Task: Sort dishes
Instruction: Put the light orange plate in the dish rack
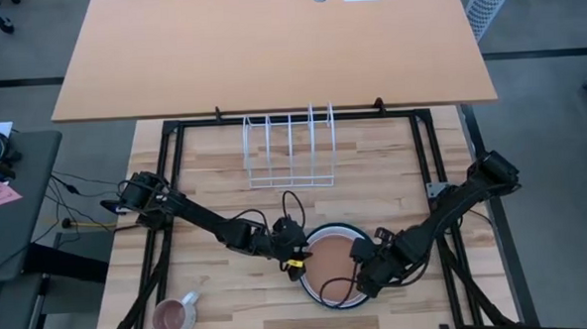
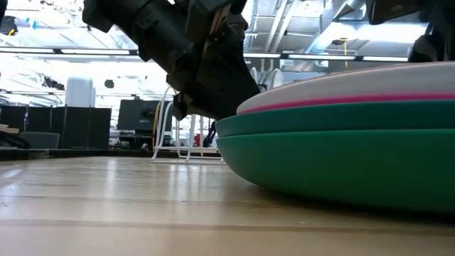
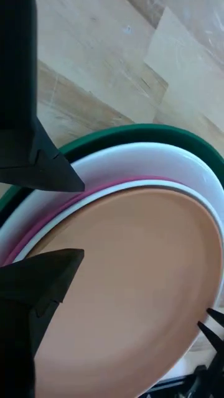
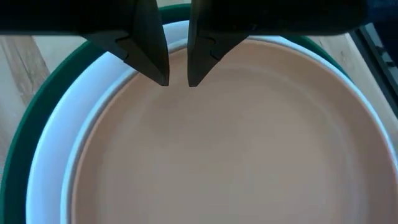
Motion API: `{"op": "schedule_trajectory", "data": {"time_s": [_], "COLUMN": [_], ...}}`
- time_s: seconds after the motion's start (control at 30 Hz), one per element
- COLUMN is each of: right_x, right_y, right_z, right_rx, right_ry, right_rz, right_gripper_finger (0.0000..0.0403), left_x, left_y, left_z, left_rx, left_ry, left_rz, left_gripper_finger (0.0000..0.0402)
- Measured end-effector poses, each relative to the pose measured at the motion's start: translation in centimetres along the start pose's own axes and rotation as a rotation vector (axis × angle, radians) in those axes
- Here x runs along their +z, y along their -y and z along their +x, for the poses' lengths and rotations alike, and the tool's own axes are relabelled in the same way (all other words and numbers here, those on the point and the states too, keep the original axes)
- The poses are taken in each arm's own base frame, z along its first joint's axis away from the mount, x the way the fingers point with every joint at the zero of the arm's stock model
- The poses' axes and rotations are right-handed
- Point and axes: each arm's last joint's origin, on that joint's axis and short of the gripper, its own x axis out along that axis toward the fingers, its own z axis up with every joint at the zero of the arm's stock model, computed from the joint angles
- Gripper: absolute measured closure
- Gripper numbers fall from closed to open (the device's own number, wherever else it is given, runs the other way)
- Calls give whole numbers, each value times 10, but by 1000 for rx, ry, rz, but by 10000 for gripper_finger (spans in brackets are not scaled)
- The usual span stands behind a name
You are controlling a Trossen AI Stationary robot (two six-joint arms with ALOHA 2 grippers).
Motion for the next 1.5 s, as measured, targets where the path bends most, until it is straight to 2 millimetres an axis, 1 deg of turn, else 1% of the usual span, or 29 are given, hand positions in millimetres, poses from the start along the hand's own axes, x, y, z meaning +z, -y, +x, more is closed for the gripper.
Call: {"op": "schedule_trajectory", "data": {"time_s": [0.07, 0.33, 0.8, 1.07, 1.37, 1.5], "right_x": [0, -1, 0, 5, 3, 4], "right_y": [2, 4, 3, -6, -4, -2], "right_z": [0, 0, 0, 0, 1, -5], "right_rx": [-14, -40, -20, 73, 47, 3], "right_ry": [-7, -17, -18, 27, 6, -8], "right_rz": [21, 80, 78, 22, 20, 71], "right_gripper_finger": [339, 338, 339, 339, 339, 339], "left_x": [-1, -11, -10, -11, -11, -10], "left_y": [0, -4, -3, -4, -4, -3], "left_z": [1, 15, 15, 15, 16, 16], "left_rx": [-1, 0, -12, -13, -13, -17], "left_ry": [-3, -32, -20, -23, -23, -19], "left_rz": [-7, -12, -17, -16, -17, -18], "left_gripper_finger": [249, 249, 249, 249, 249, 249]}}
